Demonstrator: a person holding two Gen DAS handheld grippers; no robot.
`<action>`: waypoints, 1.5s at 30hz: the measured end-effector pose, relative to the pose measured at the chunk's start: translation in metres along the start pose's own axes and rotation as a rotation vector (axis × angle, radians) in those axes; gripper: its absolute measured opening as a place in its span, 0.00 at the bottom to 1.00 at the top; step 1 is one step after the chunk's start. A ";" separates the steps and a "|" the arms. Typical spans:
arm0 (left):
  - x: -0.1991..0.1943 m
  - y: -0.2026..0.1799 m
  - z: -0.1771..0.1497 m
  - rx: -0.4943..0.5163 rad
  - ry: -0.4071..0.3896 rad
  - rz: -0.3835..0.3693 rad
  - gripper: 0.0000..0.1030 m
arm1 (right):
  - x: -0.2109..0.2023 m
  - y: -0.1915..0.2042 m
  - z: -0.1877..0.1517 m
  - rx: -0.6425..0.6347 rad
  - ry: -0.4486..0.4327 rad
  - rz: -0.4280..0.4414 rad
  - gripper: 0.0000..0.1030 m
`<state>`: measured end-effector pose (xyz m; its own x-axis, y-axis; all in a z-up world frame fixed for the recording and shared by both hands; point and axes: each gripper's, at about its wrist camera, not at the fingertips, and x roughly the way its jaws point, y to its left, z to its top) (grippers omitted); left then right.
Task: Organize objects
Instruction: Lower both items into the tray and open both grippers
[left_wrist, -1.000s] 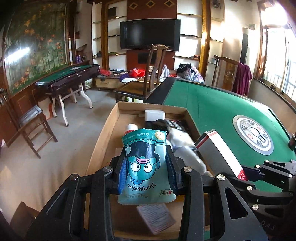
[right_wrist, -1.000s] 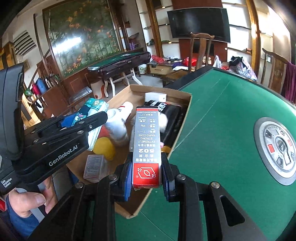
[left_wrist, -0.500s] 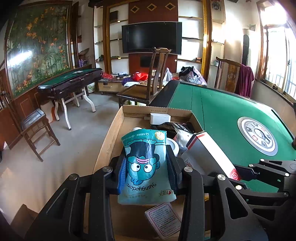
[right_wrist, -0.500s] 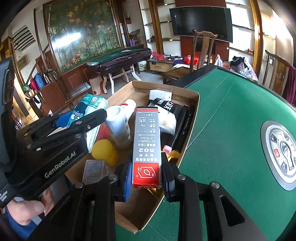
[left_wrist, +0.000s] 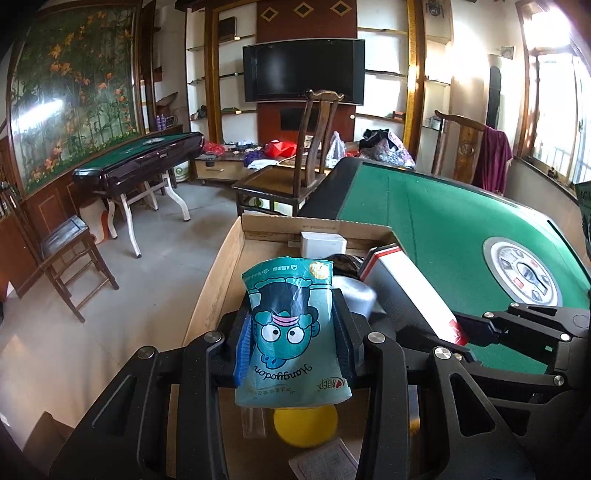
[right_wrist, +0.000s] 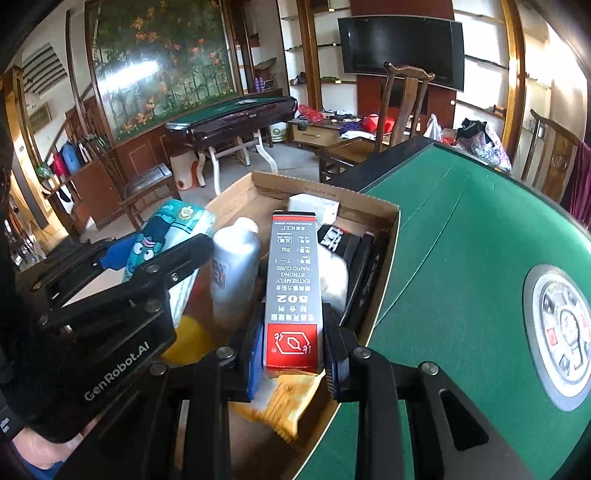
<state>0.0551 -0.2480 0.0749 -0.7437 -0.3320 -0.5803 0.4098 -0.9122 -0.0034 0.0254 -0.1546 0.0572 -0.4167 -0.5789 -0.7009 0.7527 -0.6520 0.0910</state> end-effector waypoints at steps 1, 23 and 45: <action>0.004 0.001 0.001 -0.002 0.005 0.000 0.36 | 0.004 -0.003 0.004 0.006 0.003 0.001 0.26; 0.028 0.002 0.005 -0.002 0.052 0.023 0.37 | 0.063 -0.026 0.057 0.051 0.069 0.019 0.26; 0.024 0.003 0.000 -0.011 0.059 0.027 0.49 | 0.064 -0.023 0.061 0.099 0.104 0.039 0.28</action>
<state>0.0389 -0.2586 0.0611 -0.7000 -0.3412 -0.6274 0.4351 -0.9004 0.0042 -0.0500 -0.2066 0.0532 -0.3296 -0.5540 -0.7645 0.7109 -0.6785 0.1852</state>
